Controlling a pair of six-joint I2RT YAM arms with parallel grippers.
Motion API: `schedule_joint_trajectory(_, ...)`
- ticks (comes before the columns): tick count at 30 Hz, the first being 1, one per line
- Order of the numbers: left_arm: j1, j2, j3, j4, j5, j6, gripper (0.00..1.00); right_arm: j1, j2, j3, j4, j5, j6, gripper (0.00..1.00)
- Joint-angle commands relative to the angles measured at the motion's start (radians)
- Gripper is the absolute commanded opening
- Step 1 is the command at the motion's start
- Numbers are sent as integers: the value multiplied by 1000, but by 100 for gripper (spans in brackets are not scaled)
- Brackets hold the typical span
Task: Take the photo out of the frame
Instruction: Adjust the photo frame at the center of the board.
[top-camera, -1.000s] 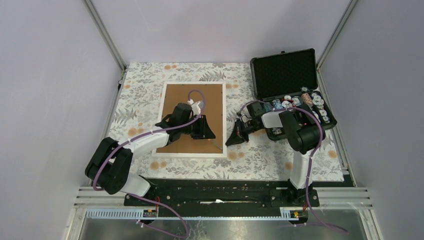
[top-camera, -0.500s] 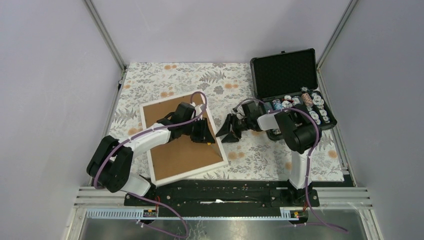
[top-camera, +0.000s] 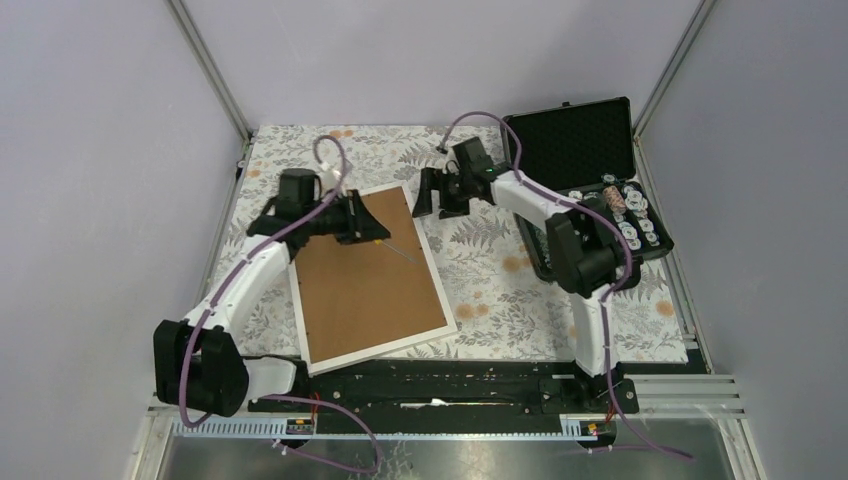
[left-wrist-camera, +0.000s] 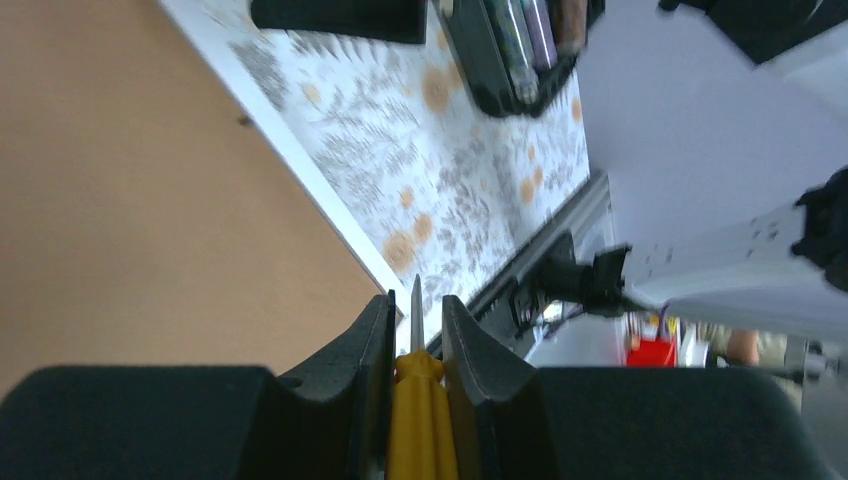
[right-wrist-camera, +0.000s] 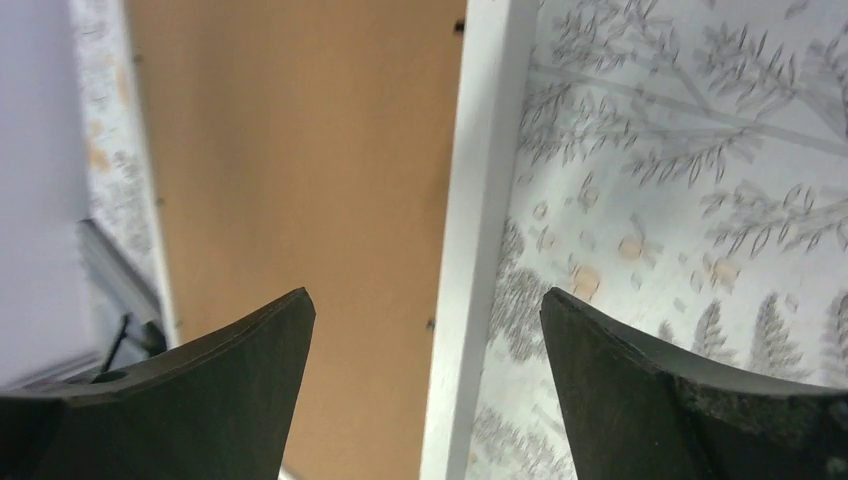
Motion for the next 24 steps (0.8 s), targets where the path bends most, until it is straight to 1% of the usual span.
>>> schedule_joint_trajectory(1, 142, -26, 69, -48, 30, 37, 0, 69, 161, 196, -197, 198, -136, 89)
schedule_joint_trajectory(5, 232, -49, 91, -50, 31, 38, 0, 99, 248, 299, -217, 282, -165, 82)
schedule_joint_trajectory(8, 270, -58, 93, -61, 31, 38, 0, 113, 288, 340, -224, 344, -169, 76)
schedule_joint_trajectory(11, 286, -69, 84, -63, 23, 35, 0, 123, 320, 353, -224, 398, -156, 67)
schedule_joint_trajectory(14, 292, -66, 80, -61, 15, 37, 0, 133, 349, 350, -229, 465, -131, 51)
schedule_joint_trajectory(16, 294, -55, 84, -57, 9, 37, 0, 138, 367, 354, -239, 509, -121, 43)
schedule_joint_trajectory(19, 297, -38, 98, -58, 2, 34, 0, 134, 385, 360, -258, 595, -115, 29)
schedule_joint_trajectory(20, 297, -33, 101, -58, -2, 35, 0, 125, 387, 359, -263, 611, -112, 26)
schedule_joint_trajectory(21, 297, -30, 103, -58, -4, 38, 0, 112, 385, 355, -266, 621, -101, 20)
schedule_joint_trajectory(24, 298, -14, 108, -58, -10, 40, 0, 49, 364, 335, -263, 617, -69, 8)
